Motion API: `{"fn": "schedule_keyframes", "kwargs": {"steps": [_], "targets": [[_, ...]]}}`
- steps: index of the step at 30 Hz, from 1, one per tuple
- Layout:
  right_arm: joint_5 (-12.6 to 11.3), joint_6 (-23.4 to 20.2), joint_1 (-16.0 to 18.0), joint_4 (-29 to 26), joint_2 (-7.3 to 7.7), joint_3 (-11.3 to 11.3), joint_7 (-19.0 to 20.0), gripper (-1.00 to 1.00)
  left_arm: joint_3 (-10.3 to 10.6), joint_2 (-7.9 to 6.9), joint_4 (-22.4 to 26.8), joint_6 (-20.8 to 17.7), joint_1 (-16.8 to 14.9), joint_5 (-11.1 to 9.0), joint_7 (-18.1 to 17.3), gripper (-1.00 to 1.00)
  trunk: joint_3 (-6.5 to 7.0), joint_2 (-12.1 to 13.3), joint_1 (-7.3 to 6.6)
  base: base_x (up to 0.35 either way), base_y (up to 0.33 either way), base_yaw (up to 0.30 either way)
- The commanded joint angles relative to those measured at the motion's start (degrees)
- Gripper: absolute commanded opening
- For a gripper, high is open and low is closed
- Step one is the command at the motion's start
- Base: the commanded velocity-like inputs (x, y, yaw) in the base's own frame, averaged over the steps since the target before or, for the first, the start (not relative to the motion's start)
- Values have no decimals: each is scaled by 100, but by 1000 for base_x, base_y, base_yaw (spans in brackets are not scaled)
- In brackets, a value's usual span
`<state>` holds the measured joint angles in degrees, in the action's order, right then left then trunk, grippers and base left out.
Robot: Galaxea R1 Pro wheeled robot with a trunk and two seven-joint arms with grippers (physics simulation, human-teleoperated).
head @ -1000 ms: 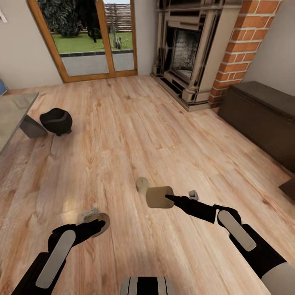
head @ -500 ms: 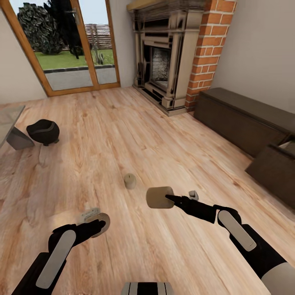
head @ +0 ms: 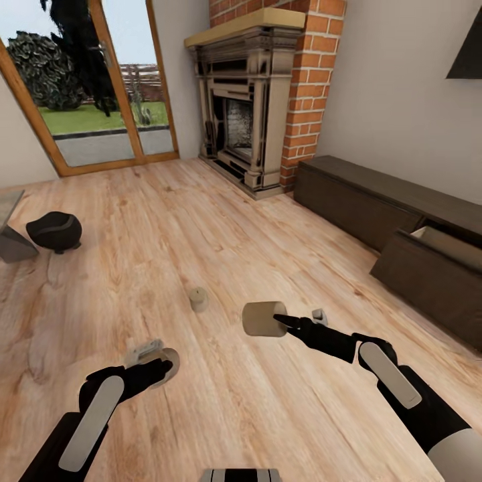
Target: Place each of the two pumpkins and all three candles from the living room inside a cabinet in the living room (use any cabinet), then make sure every cabinet is closed, and position the cauldron so it is next to a table in the living room.
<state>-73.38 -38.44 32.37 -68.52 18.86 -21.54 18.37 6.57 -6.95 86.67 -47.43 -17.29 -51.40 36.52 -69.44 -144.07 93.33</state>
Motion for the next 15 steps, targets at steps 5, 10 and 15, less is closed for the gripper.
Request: {"fn": "schedule_keyframes", "kwargs": {"steps": [5, 10, 15], "targets": [[-50, -14, 6, 78, 3, 0, 14, -100, 11, 0, 8, -14, -3, -36, 92, -100, 84, 5, -14, -2, 0, -231], [-53, -14, 6, 184, 3, 8, 127, -100, 16, 0, 8, -13, -3, -36, 92, -100, 172, 12, -27, -76, 0, -234], [-52, -14, 6, 205, 3, 9, 163, -100, 20, 0, 8, -12, -3, -36, 95, -100, 263, 18, -40, -276, 0, -247]]}}
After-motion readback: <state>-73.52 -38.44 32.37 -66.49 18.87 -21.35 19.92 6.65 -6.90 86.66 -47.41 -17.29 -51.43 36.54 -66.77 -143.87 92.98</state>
